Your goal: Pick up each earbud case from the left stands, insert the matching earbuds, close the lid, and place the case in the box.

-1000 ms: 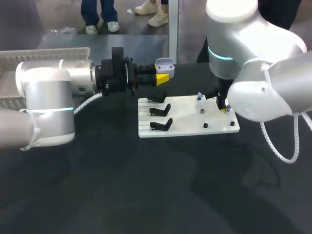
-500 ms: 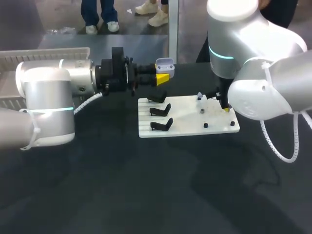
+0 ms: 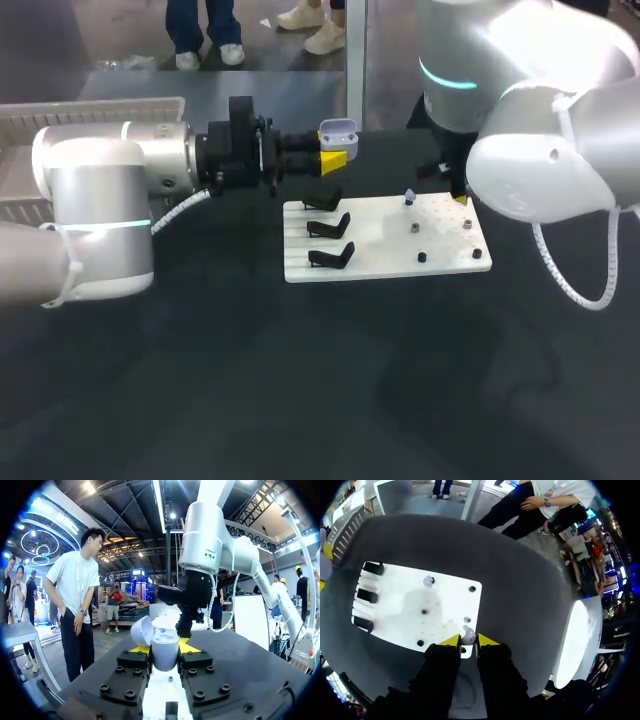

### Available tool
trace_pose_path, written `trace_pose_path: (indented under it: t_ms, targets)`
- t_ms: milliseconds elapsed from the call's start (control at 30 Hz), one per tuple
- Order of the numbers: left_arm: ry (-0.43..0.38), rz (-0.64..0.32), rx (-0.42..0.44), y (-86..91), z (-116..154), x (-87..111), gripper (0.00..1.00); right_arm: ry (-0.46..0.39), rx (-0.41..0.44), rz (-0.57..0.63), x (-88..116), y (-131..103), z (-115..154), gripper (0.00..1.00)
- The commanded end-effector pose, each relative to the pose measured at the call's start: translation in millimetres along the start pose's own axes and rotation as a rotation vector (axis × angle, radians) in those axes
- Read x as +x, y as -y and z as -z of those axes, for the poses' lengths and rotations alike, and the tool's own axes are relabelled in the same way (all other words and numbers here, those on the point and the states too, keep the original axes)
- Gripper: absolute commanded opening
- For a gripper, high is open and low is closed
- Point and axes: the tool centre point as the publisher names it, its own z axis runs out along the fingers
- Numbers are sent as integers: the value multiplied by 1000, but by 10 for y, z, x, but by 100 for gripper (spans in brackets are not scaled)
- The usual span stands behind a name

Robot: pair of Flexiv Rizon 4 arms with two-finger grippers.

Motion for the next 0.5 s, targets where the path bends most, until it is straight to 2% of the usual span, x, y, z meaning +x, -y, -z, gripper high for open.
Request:
trace_pose_path:
  t_ms: [33,333,500]
  targets:
    - [5,-4,-4,8,1,10,0,-3,7,-1,110,-10,378,0]
    - [5,-4,-4,8,1,10,0,11,28,-41,91,-74,737,0]
    - [5,-4,-4,8,1,10,0,11,28,-41,91,-74,737,0]
